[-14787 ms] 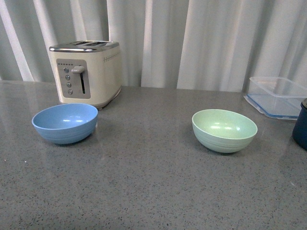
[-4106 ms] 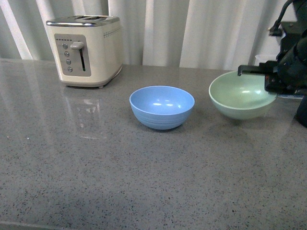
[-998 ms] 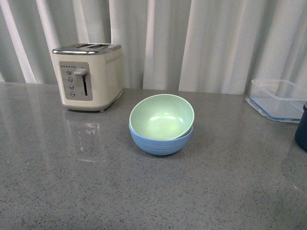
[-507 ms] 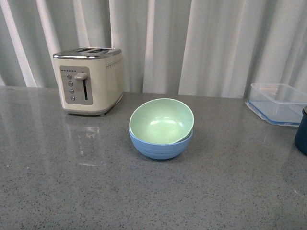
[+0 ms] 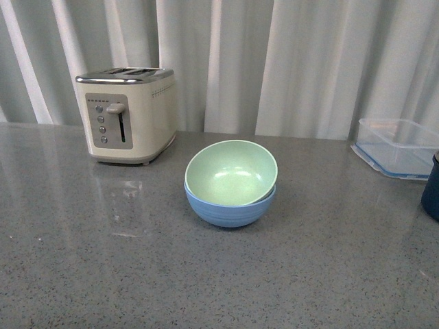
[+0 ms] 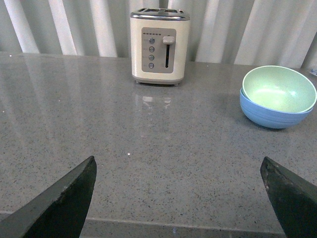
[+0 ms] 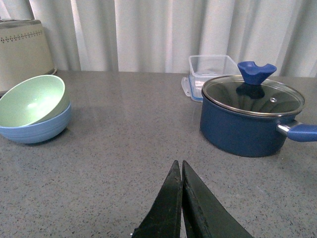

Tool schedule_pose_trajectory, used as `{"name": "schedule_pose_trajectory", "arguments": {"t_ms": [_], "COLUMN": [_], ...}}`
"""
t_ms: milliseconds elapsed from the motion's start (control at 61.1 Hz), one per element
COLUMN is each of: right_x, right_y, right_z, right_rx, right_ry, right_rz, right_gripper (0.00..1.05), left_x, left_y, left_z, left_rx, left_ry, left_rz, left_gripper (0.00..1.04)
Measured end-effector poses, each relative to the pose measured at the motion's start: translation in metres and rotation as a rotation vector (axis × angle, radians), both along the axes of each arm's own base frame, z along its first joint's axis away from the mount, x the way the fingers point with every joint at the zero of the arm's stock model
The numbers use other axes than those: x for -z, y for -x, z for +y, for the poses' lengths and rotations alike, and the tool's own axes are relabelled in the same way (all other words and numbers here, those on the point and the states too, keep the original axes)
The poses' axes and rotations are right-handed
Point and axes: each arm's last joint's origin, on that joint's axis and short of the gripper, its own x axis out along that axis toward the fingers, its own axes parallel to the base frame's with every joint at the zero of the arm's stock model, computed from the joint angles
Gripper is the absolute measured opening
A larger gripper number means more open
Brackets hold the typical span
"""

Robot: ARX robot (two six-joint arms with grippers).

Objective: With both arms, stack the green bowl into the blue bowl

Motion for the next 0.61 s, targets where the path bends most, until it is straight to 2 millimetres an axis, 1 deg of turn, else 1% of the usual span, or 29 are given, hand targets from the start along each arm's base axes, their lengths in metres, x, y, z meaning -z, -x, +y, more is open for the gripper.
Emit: {"name": "schedule_pose_trajectory", "arguments": {"t_ms": [442, 523, 605], "right_x": [0.001, 0.005, 0.003], "right_y": [0.009, 0.017, 0.019], "right_z": [0.0, 0.0, 0.0], "right_rx": [0.0, -0.002, -0.002], "right_ry": [0.0, 0.0, 0.0], "right_rz": [0.0, 0.034, 0.002], "right_gripper": [0.01, 0.01, 0.01], "left_x": [0.0, 0.0, 0.0], "left_y": [0.0, 0.0, 0.0], "left_z": [0.0, 0.0, 0.0], "left_rx": [0.0, 0.0, 0.0], "left_ry": [0.0, 0.0, 0.0], "left_rz": [0.0, 0.0, 0.0], "left_gripper": [0.98, 0.98, 0.98]}}
